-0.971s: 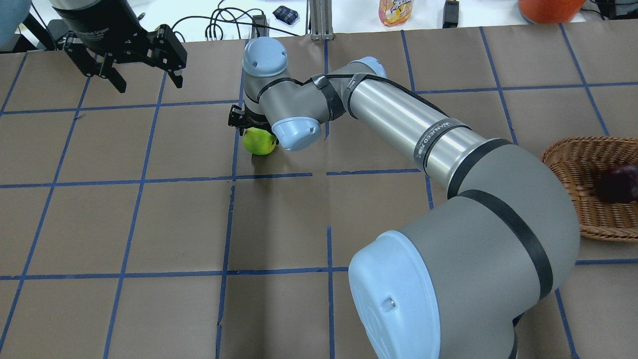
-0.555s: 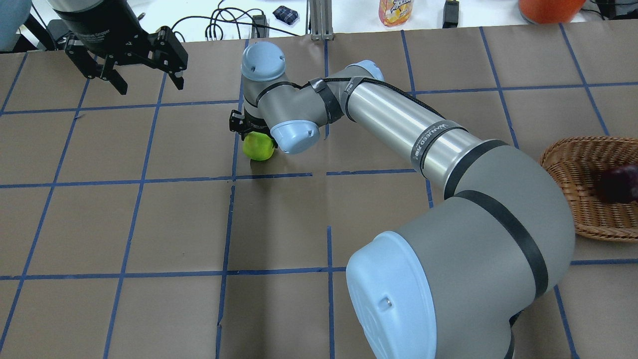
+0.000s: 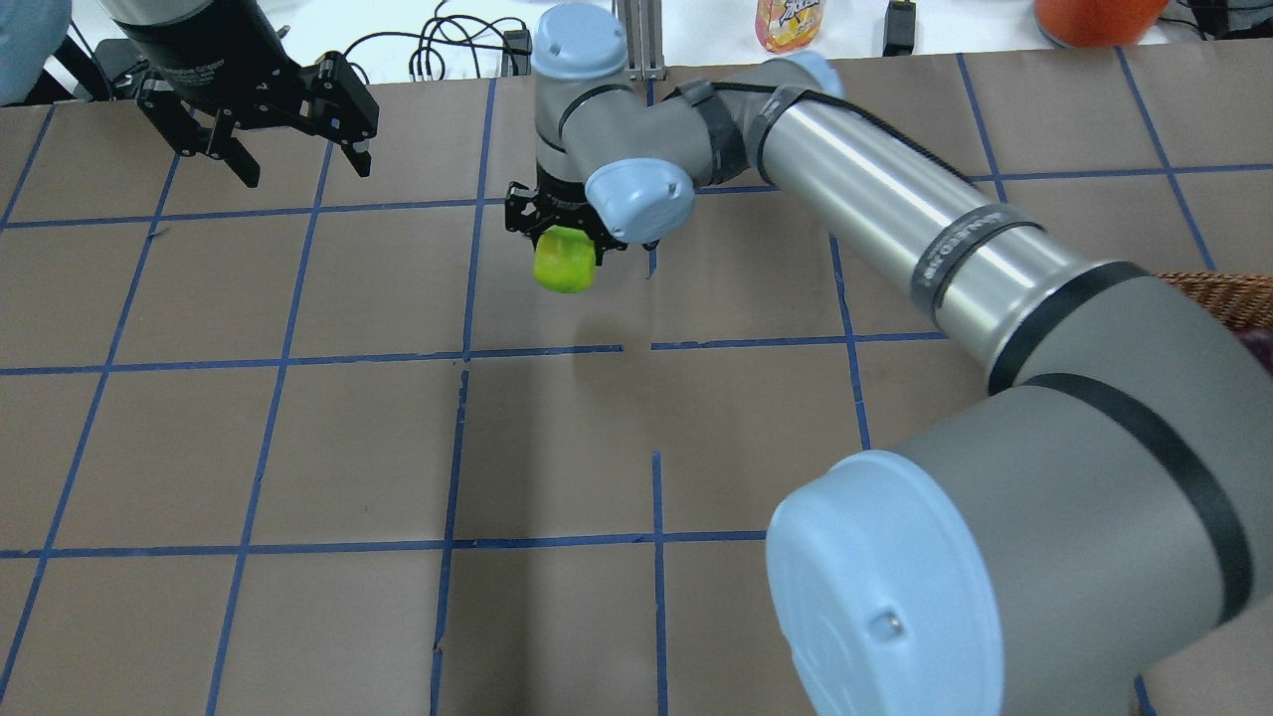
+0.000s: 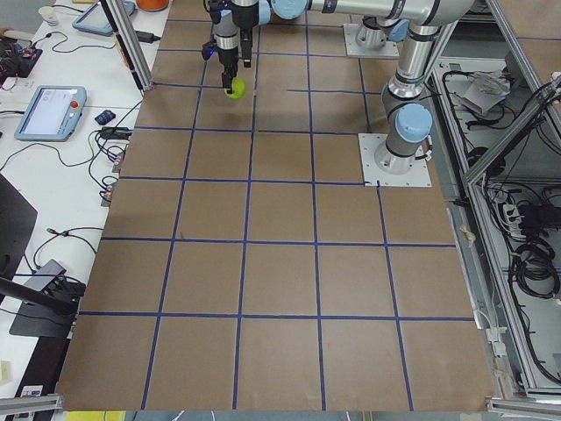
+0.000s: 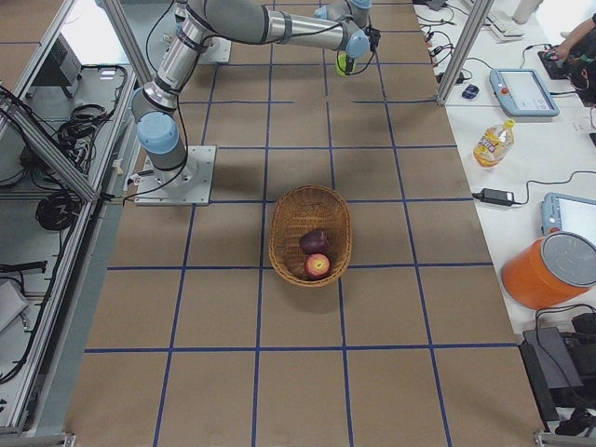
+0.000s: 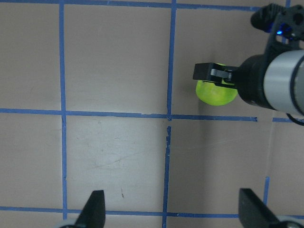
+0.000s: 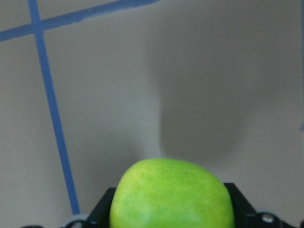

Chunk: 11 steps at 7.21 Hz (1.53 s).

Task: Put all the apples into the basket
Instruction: 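Carry the green apple to the basket and release it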

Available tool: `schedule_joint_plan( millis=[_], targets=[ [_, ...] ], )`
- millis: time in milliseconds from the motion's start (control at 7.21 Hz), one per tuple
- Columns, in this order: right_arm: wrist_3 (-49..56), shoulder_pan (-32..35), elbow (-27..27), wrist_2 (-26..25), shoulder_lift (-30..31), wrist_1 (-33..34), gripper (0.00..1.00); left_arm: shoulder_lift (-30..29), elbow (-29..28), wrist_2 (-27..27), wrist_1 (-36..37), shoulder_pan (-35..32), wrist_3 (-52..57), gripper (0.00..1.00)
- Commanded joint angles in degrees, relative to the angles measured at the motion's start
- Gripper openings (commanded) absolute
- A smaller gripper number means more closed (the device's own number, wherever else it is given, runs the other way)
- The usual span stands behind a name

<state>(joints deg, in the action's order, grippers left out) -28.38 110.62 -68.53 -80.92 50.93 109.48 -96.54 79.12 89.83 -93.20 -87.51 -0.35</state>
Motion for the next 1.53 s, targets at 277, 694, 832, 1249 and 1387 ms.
schedule_joint_plan(
  millis=[277, 694, 832, 1249, 1387],
  targets=[
    [27.1, -16.5, -7.7, -6.2, 13.3, -11.2, 0.28, -0.1, 0.1, 0.1, 0.2, 0.1, 0.4, 1.00],
    [45.2, -32.2, -20.1, -8.6, 20.6, -9.9, 0.29, -0.1, -0.1, 0.0, 0.3, 0.3, 0.8, 1.00],
    [51.6, -37.7, -22.5, -9.2, 22.6, -7.6, 0.30, 0.0, -0.1, 0.0, 1.0, 0.4, 0.9, 1.00],
    [74.3, -53.8, -28.7, -10.6, 24.2, -5.7, 0.36, 0.0, 0.0, 0.0, 1.0, 0.4, 0.7, 1.00],
    [77.3, -56.6, -30.6, -10.0, 24.2, -5.7, 0.59, 0.0, 0.0, -0.1, 1.0, 0.4, 0.5, 1.00]
  ],
)
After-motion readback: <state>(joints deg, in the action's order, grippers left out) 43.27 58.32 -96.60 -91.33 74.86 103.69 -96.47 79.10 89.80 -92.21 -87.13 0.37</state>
